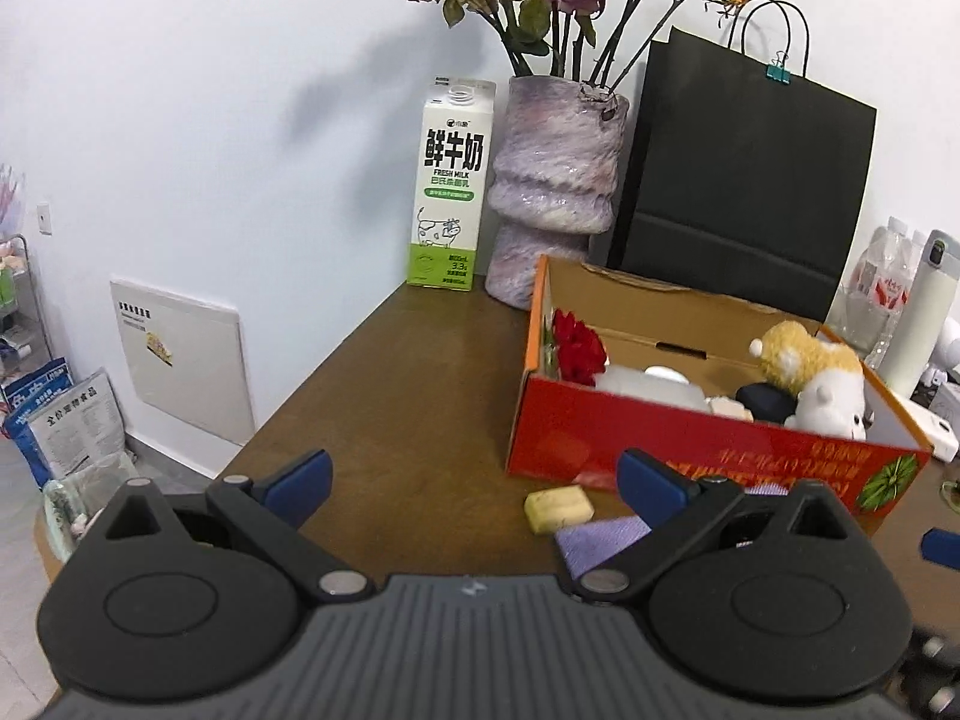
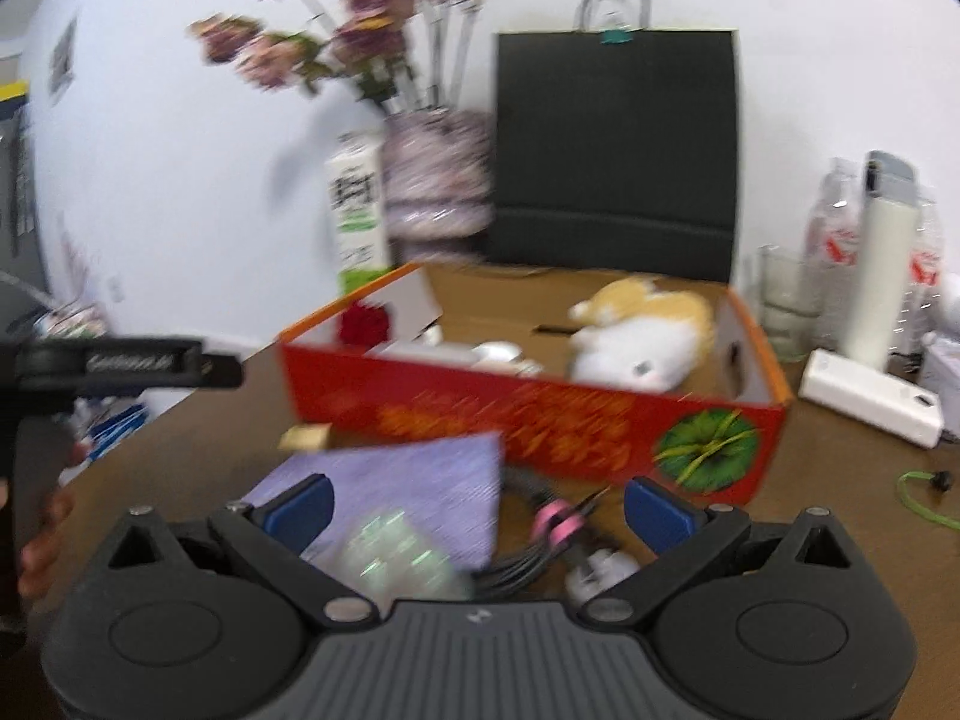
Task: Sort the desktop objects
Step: 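Grasp the purple cloth with the left gripper while the right grasps the iridescent bag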
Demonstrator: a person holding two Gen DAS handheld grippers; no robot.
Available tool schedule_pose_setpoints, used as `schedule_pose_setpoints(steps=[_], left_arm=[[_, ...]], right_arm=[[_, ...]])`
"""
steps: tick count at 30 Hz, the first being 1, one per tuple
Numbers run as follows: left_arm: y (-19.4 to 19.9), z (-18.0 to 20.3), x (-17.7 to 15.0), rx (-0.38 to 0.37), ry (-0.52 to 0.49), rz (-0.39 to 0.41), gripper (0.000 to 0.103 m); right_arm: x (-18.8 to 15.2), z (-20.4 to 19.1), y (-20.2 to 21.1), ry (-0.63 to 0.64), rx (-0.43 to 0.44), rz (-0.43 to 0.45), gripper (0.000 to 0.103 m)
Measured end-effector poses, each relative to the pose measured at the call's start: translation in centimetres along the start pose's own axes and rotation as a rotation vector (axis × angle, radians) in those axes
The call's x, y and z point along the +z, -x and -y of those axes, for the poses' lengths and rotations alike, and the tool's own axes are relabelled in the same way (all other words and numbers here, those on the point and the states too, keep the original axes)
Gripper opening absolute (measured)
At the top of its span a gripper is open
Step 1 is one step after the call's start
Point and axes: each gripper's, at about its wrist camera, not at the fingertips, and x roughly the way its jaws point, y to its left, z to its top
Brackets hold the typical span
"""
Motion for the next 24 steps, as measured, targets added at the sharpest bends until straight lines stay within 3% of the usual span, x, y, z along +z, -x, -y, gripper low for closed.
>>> schedule_pose_setpoints(steps=[4, 6, 7, 8, 10, 15, 19, 24], left_arm=[[1.0, -0.3, -0.5, -0.009, 0.016, 0.012, 0.103], [1.3, -0.2, -0.7, -0.015, 0.016, 0.015, 0.103], [1.4, -0.1, -0.9, -0.02, 0.015, 0.015, 0.103], [1.5, 0.0, -1.0, -0.025, 0.012, 0.015, 0.103], [1.7, 0.3, -1.3, -0.033, 0.007, 0.016, 0.103], [1.6, 1.8, -2.5, -0.047, -0.051, -0.007, 0.103], [1.2, 4.0, -3.4, -0.08, -0.122, -0.036, 0.103], [-0.9, 7.7, -3.8, -0.104, -0.187, -0.088, 0.103]], right_arm=[[-1.0, -1.7, -0.6, 0.029, 0.0, -0.034, 0.103], [-1.4, -1.9, -1.0, 0.027, -0.006, -0.051, 0.097], [-1.4, -1.7, -1.1, 0.018, 0.001, -0.058, 0.085], [-1.4, -1.5, -1.2, 0.01, 0.007, -0.064, 0.066], [-1.5, -1.4, -1.1, 0.016, 0.01, -0.07, 0.046], [-1.2, -0.3, 0.5, -0.012, 0.034, -0.019, 0.042], [-0.9, 1.7, 1.7, -0.044, -0.039, 0.025, 0.042], [-1.0, 5.0, 2.0, -0.119, -0.102, 0.009, 0.043]])
